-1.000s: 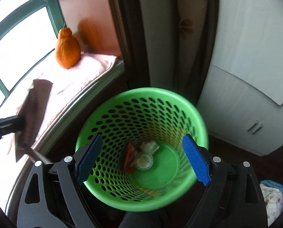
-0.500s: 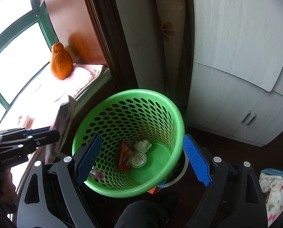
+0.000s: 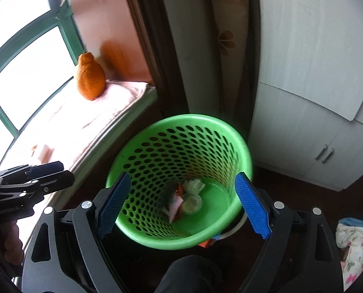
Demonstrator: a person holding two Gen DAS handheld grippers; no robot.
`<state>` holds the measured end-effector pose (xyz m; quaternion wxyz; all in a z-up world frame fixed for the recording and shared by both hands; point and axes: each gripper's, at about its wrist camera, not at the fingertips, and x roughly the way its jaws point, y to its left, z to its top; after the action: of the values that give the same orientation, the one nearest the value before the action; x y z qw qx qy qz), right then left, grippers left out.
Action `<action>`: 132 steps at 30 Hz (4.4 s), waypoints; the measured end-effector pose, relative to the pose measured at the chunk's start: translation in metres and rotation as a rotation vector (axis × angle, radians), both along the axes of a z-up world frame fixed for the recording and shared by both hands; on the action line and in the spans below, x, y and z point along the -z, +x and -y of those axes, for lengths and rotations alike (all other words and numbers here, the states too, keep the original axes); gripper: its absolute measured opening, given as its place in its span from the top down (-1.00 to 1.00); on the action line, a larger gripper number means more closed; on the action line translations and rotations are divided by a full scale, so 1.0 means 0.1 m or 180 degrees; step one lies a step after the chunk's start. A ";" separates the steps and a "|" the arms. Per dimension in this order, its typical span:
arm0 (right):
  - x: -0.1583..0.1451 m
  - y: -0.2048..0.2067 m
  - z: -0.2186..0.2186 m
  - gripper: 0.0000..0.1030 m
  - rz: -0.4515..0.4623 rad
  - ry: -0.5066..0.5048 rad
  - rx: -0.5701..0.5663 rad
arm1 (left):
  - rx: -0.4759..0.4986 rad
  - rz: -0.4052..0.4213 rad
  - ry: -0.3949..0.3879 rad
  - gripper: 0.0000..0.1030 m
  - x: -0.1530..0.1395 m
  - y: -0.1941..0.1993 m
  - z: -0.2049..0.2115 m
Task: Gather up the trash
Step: 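Return both tools to the window seat, then grasp the white round lid with the right tool and lift it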
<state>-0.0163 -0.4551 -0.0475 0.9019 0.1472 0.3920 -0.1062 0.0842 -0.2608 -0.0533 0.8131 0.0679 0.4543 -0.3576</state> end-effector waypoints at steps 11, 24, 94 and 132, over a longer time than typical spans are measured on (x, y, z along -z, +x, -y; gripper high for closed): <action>-0.13 0.22 -0.52 -0.74 0.0088 -0.0019 -0.0399 | -0.0675 0.0208 0.0082 -0.25 -0.25 0.05 -0.84; -0.20 0.63 -1.32 -0.75 0.0086 -0.0023 -0.0992 | -0.1748 0.0294 0.0273 -0.39 -0.23 0.17 -2.22; 0.55 1.52 -4.29 -0.71 -0.0442 -0.0315 -0.2442 | -0.2459 -0.0066 0.0372 -0.64 0.27 0.28 -4.30; 0.50 1.36 -3.93 -0.91 -0.0430 -0.0428 -0.2427 | -0.2216 -0.0161 0.0424 -0.42 0.59 0.68 -3.84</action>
<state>0.1200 -0.0622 -0.0973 0.8564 -0.0758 0.4692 0.2017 0.1522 0.1231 -0.1120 0.8685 -0.0470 0.4926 -0.0302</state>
